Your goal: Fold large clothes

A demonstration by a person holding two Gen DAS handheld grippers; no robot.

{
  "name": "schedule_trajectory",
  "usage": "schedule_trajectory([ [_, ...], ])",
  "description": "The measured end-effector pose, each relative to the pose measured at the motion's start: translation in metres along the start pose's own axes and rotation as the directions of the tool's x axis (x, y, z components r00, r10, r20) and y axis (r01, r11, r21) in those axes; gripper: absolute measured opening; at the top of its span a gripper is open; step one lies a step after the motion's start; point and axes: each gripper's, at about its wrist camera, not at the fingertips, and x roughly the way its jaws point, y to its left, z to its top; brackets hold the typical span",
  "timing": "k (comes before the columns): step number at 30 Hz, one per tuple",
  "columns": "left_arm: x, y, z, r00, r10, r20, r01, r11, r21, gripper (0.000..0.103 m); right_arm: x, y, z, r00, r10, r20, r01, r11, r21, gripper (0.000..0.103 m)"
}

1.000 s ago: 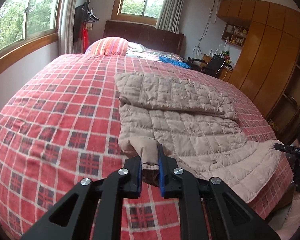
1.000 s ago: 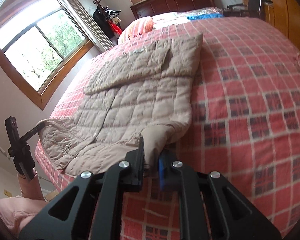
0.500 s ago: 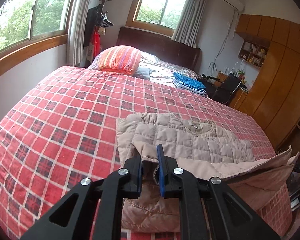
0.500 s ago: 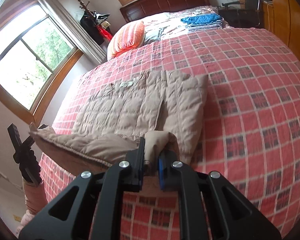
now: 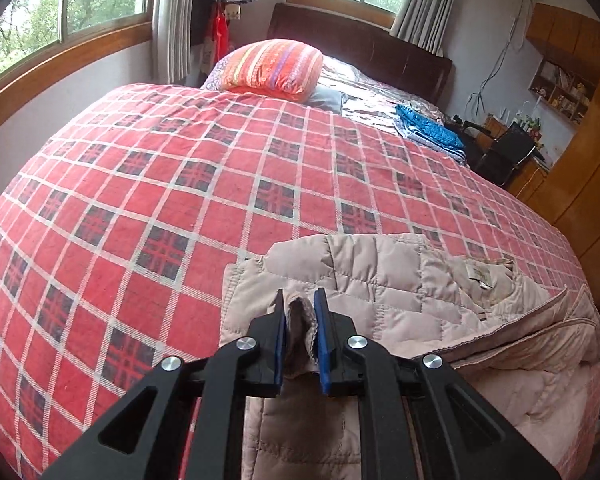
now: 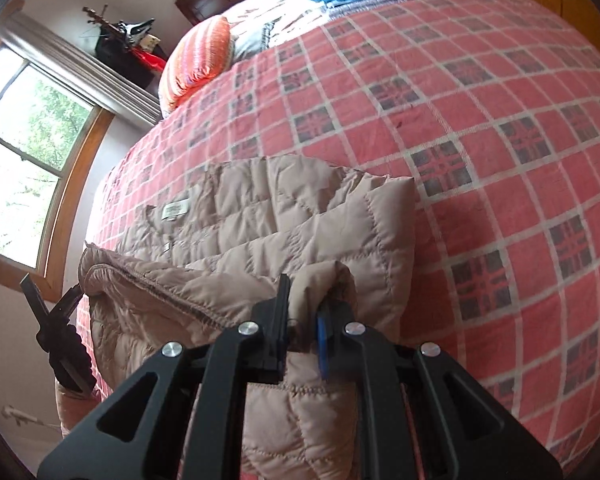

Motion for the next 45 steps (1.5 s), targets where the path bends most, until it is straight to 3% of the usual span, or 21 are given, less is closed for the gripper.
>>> schedule_trajectory([
  [4, 0.021, -0.001, 0.003, 0.999, 0.022, -0.029, -0.022, 1.000, 0.004, 0.016, 0.016, -0.005, 0.008, 1.000, -0.005, -0.018, 0.005, 1.000, 0.010, 0.011],
  [8, 0.026, 0.001, 0.006, 0.998, 0.013, -0.064, -0.012, 1.000, 0.004, 0.020, 0.014, -0.004, 0.008, 1.000, 0.004, -0.027, -0.003, 1.000, 0.011, 0.018],
  [10, 0.021, 0.004, 0.008, 0.997, -0.014, -0.081, 0.014, 1.000, -0.005, 0.028, 0.006, -0.002, 0.006, 1.000, 0.020, -0.020, -0.020, 1.000, 0.000, 0.023],
  [12, 0.010, 0.010, 0.011, 0.995, -0.051, -0.084, 0.048, 0.998, -0.033, 0.038, -0.005, -0.003, 0.004, 0.999, 0.050, -0.017, -0.050, 0.999, 0.009, 0.031],
  [14, -0.002, 0.018, 0.014, 0.994, -0.084, -0.076, 0.080, 0.995, -0.063, 0.039, -0.017, -0.004, 0.003, 0.997, 0.079, -0.004, -0.079, 0.997, 0.019, 0.040],
  [16, -0.016, 0.024, 0.016, 0.993, -0.102, -0.068, 0.096, 0.992, -0.077, 0.039, -0.033, -0.001, -0.001, 0.998, 0.053, 0.033, -0.054, 0.999, 0.007, 0.058],
  [17, -0.023, 0.026, 0.015, 0.992, -0.107, -0.062, 0.102, 0.992, -0.073, 0.039, -0.040, 0.001, -0.003, 0.998, 0.044, 0.053, -0.044, 0.999, -0.009, 0.062],
  [22, -0.047, 0.032, -0.006, 0.995, -0.088, -0.051, 0.088, 0.996, -0.011, 0.049, -0.053, 0.008, -0.024, 0.998, 0.038, 0.055, -0.033, 0.996, -0.085, 0.059],
  [29, -0.025, 0.034, -0.044, 0.991, -0.051, -0.126, 0.055, 0.998, 0.022, 0.050, -0.012, 0.005, -0.037, 0.999, -0.045, -0.003, 0.044, 0.995, -0.093, 0.055],
  [32, -0.017, 0.025, -0.046, 0.990, -0.049, -0.133, 0.054, 0.998, 0.030, 0.049, 0.001, 0.009, -0.033, 0.994, -0.109, 0.008, 0.109, 0.988, -0.109, 0.041],
  [33, -0.015, 0.021, -0.046, 0.990, -0.043, -0.136, 0.049, 0.998, 0.038, 0.046, 0.004, 0.010, -0.032, 0.992, -0.122, 0.008, 0.122, 0.986, -0.110, 0.031],
  [34, -0.013, 0.017, -0.047, 0.990, -0.043, -0.136, 0.049, 0.998, 0.046, 0.027, 0.007, 0.011, -0.033, 0.992, -0.130, 0.002, 0.129, 0.985, -0.116, 0.024],
  [35, -0.013, 0.012, -0.048, 0.989, -0.055, -0.141, 0.063, 0.996, 0.056, 0.021, 0.007, 0.013, -0.034, 0.992, -0.126, 0.002, 0.126, 0.984, -0.124, 0.012],
  [39, -0.028, -0.003, -0.051, 0.997, -0.021, -0.073, 0.029, 0.993, 0.115, 0.011, -0.013, 0.018, -0.036, 0.996, -0.073, 0.054, 0.080, 0.987, -0.142, 0.006],
  [45, -0.070, -0.009, -0.023, 0.991, -0.074, 0.114, 0.065, 0.995, 0.081, 0.010, -0.061, 0.035, -0.018, 0.985, 0.020, 0.170, 0.007, 0.988, -0.157, 0.005],
])
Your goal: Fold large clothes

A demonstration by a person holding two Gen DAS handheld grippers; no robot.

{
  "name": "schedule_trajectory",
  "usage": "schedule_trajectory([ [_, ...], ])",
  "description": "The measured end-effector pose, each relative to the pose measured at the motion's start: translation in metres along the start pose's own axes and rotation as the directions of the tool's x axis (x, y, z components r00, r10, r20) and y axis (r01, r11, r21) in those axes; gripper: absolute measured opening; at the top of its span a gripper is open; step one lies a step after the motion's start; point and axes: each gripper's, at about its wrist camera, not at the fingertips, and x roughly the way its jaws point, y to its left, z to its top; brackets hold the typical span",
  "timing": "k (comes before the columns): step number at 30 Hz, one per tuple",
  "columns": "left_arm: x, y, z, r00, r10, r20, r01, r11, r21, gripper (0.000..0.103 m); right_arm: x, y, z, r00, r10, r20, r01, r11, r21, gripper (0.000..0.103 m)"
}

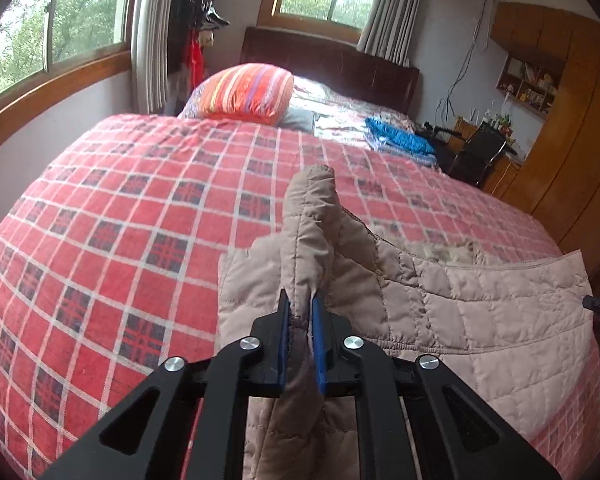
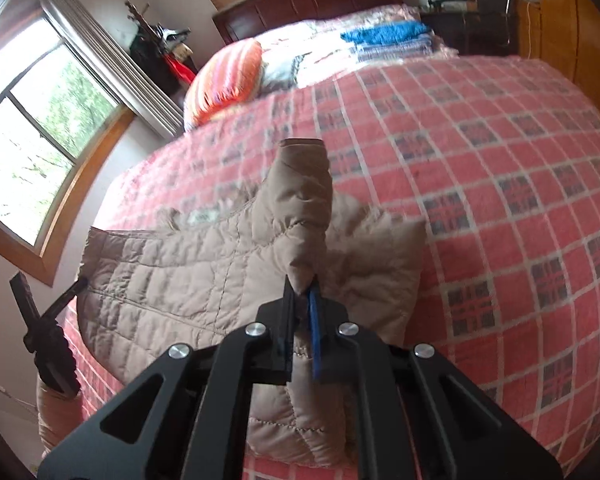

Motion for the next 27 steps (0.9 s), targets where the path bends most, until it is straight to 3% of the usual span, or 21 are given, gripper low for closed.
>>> schedule_trajectory([
  [3, 0.001, -0.006, 0.019, 0.998, 0.020, 0.054, -0.020, 1.000, -0.002, 0.010, -0.001, 0.004, 0.019, 0.999, -0.028, 0.038, 0.028, 1.000, 0.006, 0.005],
  [5, 0.017, -0.006, 0.029, 0.998, 0.045, 0.049, -0.045, 0.999, 0.001, 0.010, 0.010, -0.002, 0.029, 0.999, -0.037, 0.033, 0.036, 0.999, 0.030, 0.005],
  [12, 0.098, 0.011, 0.012, 0.986, 0.093, -0.139, -0.097, 0.995, -0.023, 0.011, 0.087, -0.040, 0.028, 0.993, -0.079, -0.090, 0.090, 0.988, 0.128, 0.006],
  [15, 0.116, 0.012, -0.002, 0.979, 0.117, -0.167, -0.117, 0.993, 0.010, 0.013, 0.110, -0.051, 0.019, 0.991, -0.063, -0.118, 0.081, 0.986, 0.148, 0.006],
  [20, 0.112, 0.008, -0.001, 0.974, 0.141, -0.179, -0.138, 0.990, 0.030, 0.015, 0.115, -0.055, 0.013, 0.990, -0.065, -0.125, 0.084, 0.985, 0.153, 0.009],
  [22, 0.104, 0.011, 0.003, 0.973, 0.128, -0.194, -0.130, 0.992, 0.004, 0.020, 0.102, -0.051, 0.014, 0.991, -0.080, -0.107, 0.095, 0.985, 0.145, 0.017],
  [24, 0.090, 0.016, 0.004, 0.975, 0.096, -0.200, -0.102, 0.994, -0.023, 0.021, 0.085, -0.047, 0.013, 0.992, -0.089, -0.092, 0.101, 0.987, 0.125, 0.033],
  [27, 0.063, 0.023, 0.001, 0.979, 0.071, -0.192, -0.077, 0.997, -0.023, 0.027, 0.055, -0.041, 0.005, 0.996, -0.069, -0.060, 0.073, 0.994, 0.076, 0.033],
])
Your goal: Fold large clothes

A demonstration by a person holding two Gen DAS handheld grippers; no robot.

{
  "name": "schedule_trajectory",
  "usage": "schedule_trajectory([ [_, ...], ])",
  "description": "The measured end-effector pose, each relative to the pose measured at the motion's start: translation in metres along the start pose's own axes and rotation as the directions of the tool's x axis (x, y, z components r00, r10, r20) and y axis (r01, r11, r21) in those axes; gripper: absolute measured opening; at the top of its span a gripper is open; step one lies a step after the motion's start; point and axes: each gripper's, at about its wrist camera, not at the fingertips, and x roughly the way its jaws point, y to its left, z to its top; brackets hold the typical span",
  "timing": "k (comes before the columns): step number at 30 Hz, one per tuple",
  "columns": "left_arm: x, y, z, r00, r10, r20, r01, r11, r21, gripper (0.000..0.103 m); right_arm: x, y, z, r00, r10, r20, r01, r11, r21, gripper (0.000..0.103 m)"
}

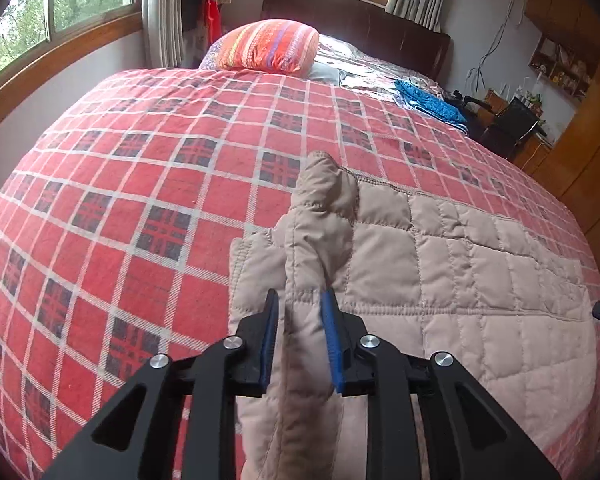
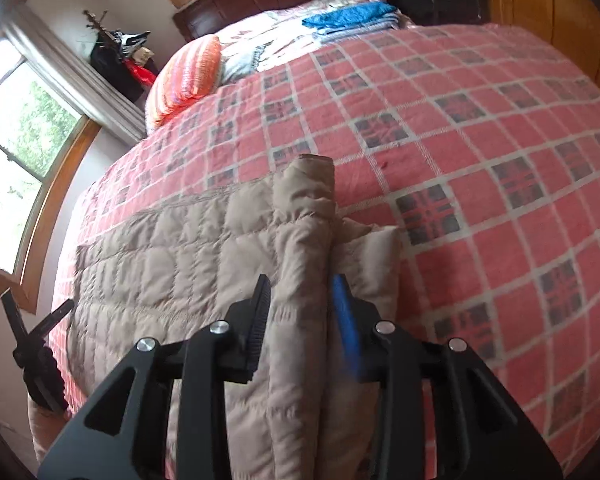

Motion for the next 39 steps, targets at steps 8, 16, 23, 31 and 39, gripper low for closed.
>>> schedule_trajectory([
  [8, -0.052, 0.026, -0.060, 0.999, -0.046, 0.010, 0.046, 0.999, -0.001, 0.039, -0.038, 0.000, -0.072, 0.996, 0.083, -0.040, -0.086, 0.992, -0.088, 0.033],
  [16, -0.062, 0.025, -0.106, 0.995, -0.097, 0.003, 0.097, 0.995, 0.013, 0.046, -0.035, -0.006, -0.111, 0.991, 0.117, -0.066, -0.122, 0.989, -0.078, 0.033],
  [23, -0.051, 0.015, -0.111, 0.994, -0.107, -0.015, 0.107, 0.994, 0.006, 0.036, -0.025, -0.004, -0.116, 0.988, 0.125, -0.092, -0.132, 0.988, -0.080, 0.033],
  [31, -0.056, 0.013, -0.111, 0.992, -0.127, -0.020, 0.127, 0.992, -0.008, 0.012, -0.028, 0.005, -0.120, 0.989, 0.115, -0.094, -0.124, 0.987, -0.098, 0.010],
  [39, -0.070, 0.013, -0.111, 0.993, -0.117, -0.004, 0.118, 0.992, 0.042, 0.010, -0.046, 0.005, -0.112, 0.985, 0.142, -0.094, -0.151, 0.983, -0.101, 0.008],
])
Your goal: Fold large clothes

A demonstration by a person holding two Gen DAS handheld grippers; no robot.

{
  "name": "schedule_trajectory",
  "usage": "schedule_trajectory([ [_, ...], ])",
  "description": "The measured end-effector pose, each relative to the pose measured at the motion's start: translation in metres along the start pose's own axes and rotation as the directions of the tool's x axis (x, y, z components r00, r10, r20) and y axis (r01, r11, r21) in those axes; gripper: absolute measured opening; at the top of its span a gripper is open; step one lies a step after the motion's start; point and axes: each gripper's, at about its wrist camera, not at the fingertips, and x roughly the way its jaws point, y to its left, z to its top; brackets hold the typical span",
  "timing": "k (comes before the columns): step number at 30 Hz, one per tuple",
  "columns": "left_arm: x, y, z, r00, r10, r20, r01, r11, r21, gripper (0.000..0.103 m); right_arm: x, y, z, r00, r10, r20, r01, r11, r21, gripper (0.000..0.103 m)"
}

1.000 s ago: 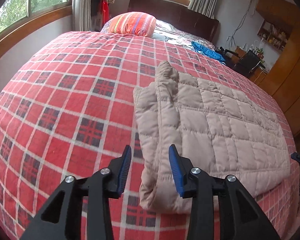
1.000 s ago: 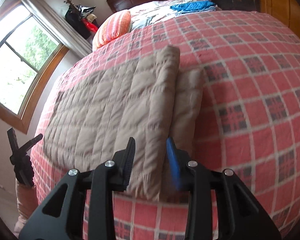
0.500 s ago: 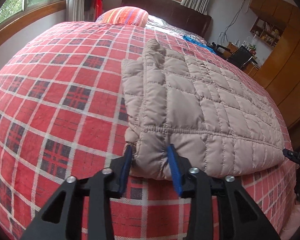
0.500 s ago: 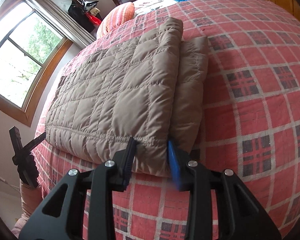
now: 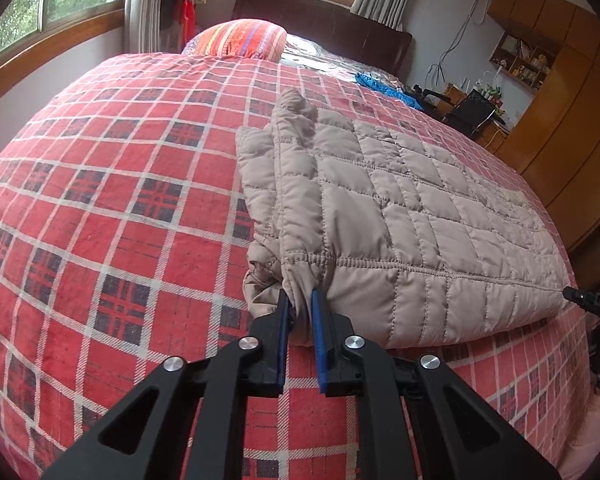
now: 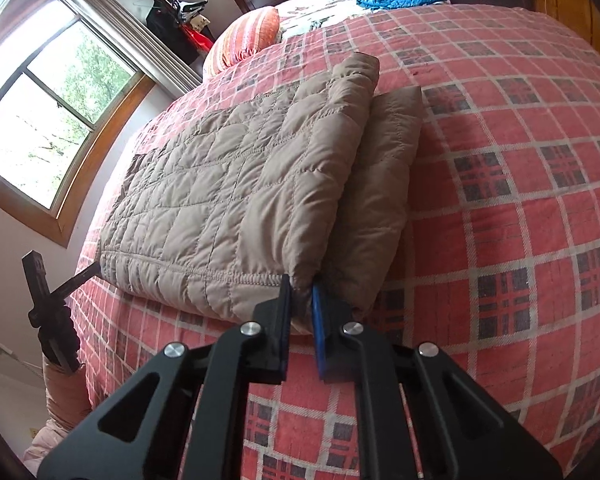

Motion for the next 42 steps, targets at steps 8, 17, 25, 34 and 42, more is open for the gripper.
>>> schedule_trajectory([
  [8, 0.012, 0.008, -0.004, 1.000, 0.014, -0.020, -0.014, 1.000, 0.022, 0.011, 0.019, -0.004, 0.001, 0.999, -0.046, -0.024, 0.046, 0.999, 0.001, 0.009],
  [17, 0.017, 0.006, -0.010, 0.999, 0.036, -0.012, -0.035, 0.998, 0.060, 0.011, 0.039, -0.007, -0.004, 0.997, -0.059, -0.041, 0.059, 0.998, 0.003, 0.010],
  [25, 0.024, 0.009, -0.012, 0.999, 0.033, -0.015, -0.032, 0.997, 0.070, 0.013, 0.050, -0.013, -0.009, 0.998, -0.042, -0.038, 0.042, 0.999, 0.012, 0.011],
  [34, 0.030, 0.009, -0.015, 0.999, 0.043, -0.010, -0.042, 0.996, 0.083, 0.014, 0.054, -0.016, -0.011, 0.998, -0.048, -0.032, 0.049, 0.999, 0.012, 0.011],
  [42, 0.015, 0.014, -0.006, 0.999, -0.002, -0.036, 0.003, 1.000, 0.030, 0.028, 0.035, 0.002, -0.008, 0.996, -0.088, -0.009, 0.087, 0.996, -0.019, 0.026],
])
